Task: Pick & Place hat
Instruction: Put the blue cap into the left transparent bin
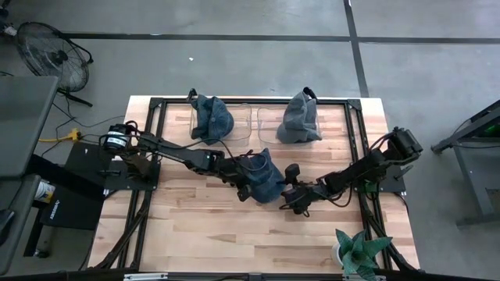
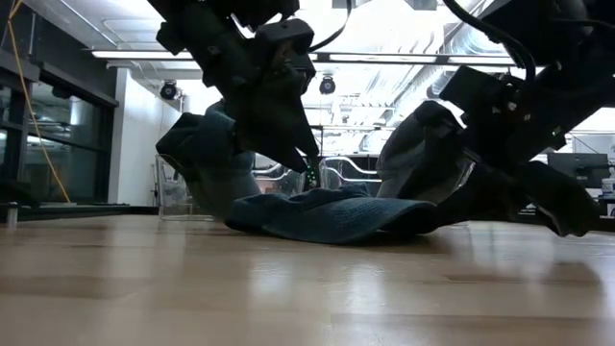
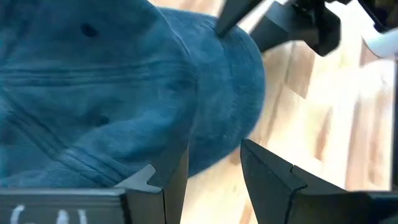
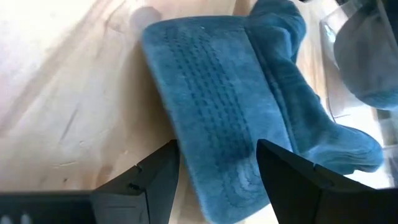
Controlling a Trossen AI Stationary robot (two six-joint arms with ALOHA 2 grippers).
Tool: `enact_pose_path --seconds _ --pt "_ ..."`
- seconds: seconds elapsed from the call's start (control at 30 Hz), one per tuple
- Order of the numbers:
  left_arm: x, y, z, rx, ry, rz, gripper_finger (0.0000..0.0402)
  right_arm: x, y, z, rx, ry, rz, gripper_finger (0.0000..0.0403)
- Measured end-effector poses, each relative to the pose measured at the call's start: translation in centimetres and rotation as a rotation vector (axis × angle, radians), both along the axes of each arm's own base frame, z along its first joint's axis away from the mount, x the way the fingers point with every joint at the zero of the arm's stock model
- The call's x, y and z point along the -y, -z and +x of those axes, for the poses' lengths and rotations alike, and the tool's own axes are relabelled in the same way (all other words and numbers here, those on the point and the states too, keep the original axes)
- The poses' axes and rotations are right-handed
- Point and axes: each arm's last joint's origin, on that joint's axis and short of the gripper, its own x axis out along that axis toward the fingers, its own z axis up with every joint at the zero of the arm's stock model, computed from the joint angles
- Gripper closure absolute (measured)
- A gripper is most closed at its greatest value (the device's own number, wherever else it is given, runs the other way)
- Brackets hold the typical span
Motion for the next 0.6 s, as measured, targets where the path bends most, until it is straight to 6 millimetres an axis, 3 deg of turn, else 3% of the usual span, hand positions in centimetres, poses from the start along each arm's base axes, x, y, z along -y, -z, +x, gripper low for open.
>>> enact_pose_path --seconds 0.27,0.6 --pt "0.12 -0.03 0.02 0.001 0.028 -0.031 0.0257 0.15 -0.07 0.01 0.017 0.043 -0.036 0.0216" --pt "0.33 -0.18 0.12 0.013 0.06 -0.094 0.0257 -0.21 -0.51 0.22 0.081 0.062 -0.024 0.0337"
